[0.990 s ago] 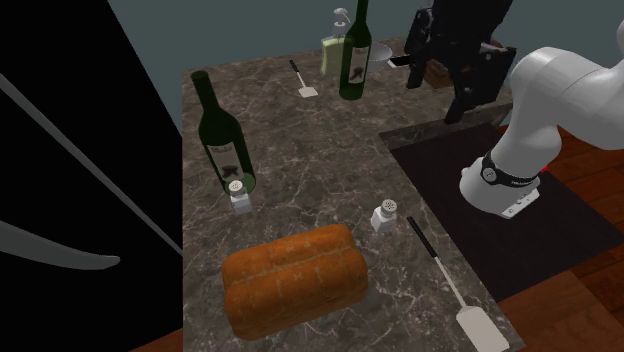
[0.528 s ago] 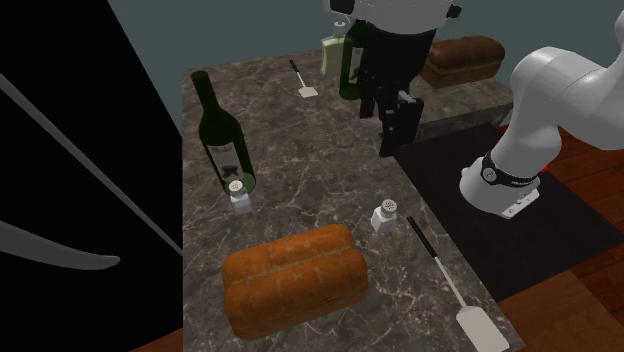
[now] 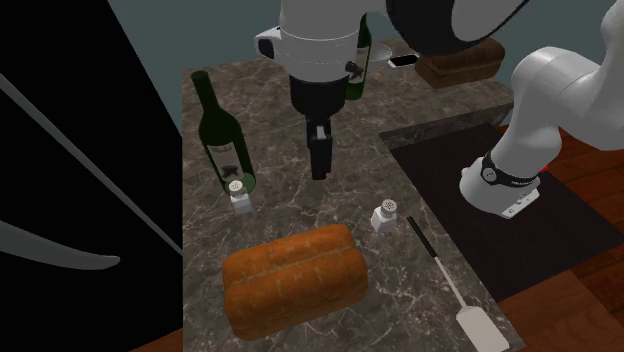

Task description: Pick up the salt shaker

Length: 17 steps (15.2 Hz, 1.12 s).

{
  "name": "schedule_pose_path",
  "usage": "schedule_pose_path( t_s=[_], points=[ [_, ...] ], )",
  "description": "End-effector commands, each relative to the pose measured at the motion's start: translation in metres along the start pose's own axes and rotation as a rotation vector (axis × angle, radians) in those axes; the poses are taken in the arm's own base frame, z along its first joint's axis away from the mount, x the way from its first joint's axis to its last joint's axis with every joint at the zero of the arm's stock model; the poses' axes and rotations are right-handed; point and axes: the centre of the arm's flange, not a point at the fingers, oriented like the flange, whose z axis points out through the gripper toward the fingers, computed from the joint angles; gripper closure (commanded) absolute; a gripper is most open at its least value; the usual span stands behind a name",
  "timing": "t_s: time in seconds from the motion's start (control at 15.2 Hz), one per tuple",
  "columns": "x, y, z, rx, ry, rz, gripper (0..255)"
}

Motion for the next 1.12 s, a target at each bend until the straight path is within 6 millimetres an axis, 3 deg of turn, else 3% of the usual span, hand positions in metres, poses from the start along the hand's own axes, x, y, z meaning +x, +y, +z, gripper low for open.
schedule_pose_path(
  t_s=[0.0, 0.86, 1.06],
  points=[
    [0.023, 0.006, 0.016, -0.002, 0.003, 0.035, 0],
    [0.163, 0.047, 0.102, -0.011, 0.016, 0.255, 0],
    [0.171, 0.051, 0.117, -0.012, 0.017, 0.267, 0]
  ],
)
